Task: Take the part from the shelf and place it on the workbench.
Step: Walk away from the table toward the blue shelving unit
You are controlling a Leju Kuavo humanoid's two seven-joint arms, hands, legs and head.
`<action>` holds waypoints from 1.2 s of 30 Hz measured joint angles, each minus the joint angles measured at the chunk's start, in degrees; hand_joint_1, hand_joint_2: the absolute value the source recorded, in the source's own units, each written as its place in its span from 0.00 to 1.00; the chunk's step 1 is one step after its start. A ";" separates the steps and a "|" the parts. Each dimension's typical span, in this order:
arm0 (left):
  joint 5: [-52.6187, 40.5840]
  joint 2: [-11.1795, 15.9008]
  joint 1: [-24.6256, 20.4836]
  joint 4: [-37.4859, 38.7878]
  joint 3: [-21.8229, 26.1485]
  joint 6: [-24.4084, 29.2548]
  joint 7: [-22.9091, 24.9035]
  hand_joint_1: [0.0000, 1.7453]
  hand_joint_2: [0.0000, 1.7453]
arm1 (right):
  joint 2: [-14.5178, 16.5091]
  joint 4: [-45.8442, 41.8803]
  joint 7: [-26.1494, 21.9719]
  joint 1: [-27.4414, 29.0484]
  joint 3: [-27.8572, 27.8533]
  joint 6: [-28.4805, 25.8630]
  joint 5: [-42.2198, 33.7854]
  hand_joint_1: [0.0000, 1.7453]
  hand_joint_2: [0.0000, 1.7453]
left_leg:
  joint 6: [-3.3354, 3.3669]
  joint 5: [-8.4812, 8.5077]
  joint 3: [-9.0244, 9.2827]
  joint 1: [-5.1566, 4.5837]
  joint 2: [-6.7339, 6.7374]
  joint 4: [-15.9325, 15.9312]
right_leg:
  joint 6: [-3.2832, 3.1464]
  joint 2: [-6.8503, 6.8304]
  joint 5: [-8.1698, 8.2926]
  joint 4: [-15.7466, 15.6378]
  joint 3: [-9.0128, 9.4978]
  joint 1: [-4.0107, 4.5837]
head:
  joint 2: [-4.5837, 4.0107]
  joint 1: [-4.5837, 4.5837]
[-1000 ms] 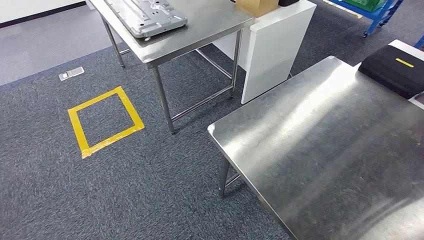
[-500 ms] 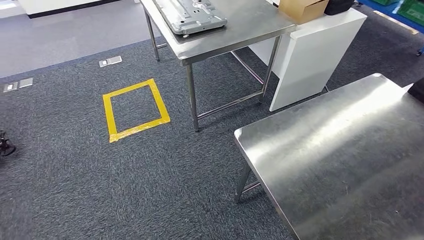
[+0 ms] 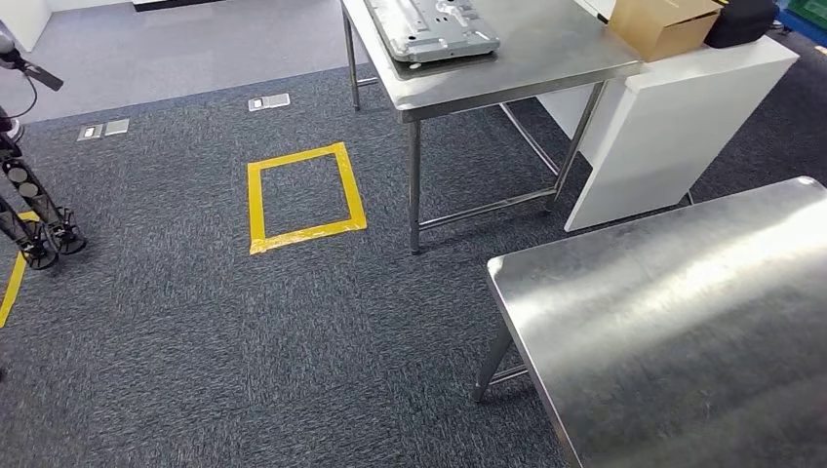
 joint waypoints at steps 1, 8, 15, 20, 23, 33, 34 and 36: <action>0.00 0.00 -0.01 0.00 0.00 0.00 -0.01 0.00 0.00 | 0.05 0.00 -0.02 -0.04 0.00 -0.01 -0.01 0.00 0.00 | 0.06 0.01 -0.06 -0.20 -0.41 -0.28 | 0.22 -0.52 -0.07 -0.07 0.06 0.05 | 0.00 0.04; -0.15 -0.02 -0.07 0.00 0.00 -0.01 0.03 0.00 0.00 | 0.22 0.00 -0.12 0.09 0.00 -0.05 -0.01 0.00 0.00 | 1.41 1.44 0.45 0.36 -4.71 -2.04 | 0.52 5.34 -5.79 12.15 -5.44 -0.66 | 0.00 0.37; -0.64 -0.09 -0.05 0.01 0.00 -0.07 0.14 0.00 0.00 | 0.19 0.01 -0.14 0.35 0.00 -0.08 0.00 0.00 0.00 | 0.53 1.09 0.55 0.34 -9.76 -1.41 | 3.09 9.01 0.11 1.79 -1.79 -1.80 | 0.00 0.43; -0.68 -0.02 0.20 0.02 0.00 -0.11 0.15 0.00 0.00 | 0.24 0.01 -0.09 0.05 0.01 -0.14 0.17 0.00 0.00 | -0.78 0.97 -0.25 0.57 -10.48 -1.08 | 1.44 8.32 0.74 0.14 -0.84 -1.60 | 0.00 0.31; -0.68 -0.02 0.00 0.02 -0.01 -0.11 0.16 0.00 0.00 | 0.31 0.00 -0.11 0.15 0.02 -0.14 0.23 0.00 0.00 | -1.41 -3.63 -4.13 0.65 -5.46 7.01 | 0.06 6.08 0.75 -0.08 -0.76 -1.45 | 0.00 -0.16; -0.66 -0.02 -0.48 0.01 -0.02 -0.11 0.42 0.00 0.00 | 0.30 0.00 -0.11 -0.21 0.10 0.08 0.70 0.00 0.00 | -0.29 0.54 -0.54 -0.29 0.27 -0.38 | 0.20 -0.49 -0.40 -0.07 0.06 -0.10 | 0.00 -0.14; -0.66 -0.03 -0.47 0.01 -0.02 -0.11 0.46 0.00 0.00 | 0.30 0.00 -0.10 -0.34 0.13 0.10 0.72 0.00 0.00 | -0.05 0.71 -0.48 -0.27 -0.49 -0.61 | 0.44 -1.05 -0.52 -0.10 0.21 -0.04 | 0.00 -0.12; -0.66 -0.10 -0.37 0.02 -0.02 -0.11 0.56 0.00 0.00 | 0.30 0.00 -0.08 -0.58 0.24 0.15 0.73 0.00 0.00 | 0.48 1.19 -0.10 -0.02 -1.83 -1.28 | 0.88 0.48 -1.36 1.21 -0.13 -0.21 | 0.00 -0.06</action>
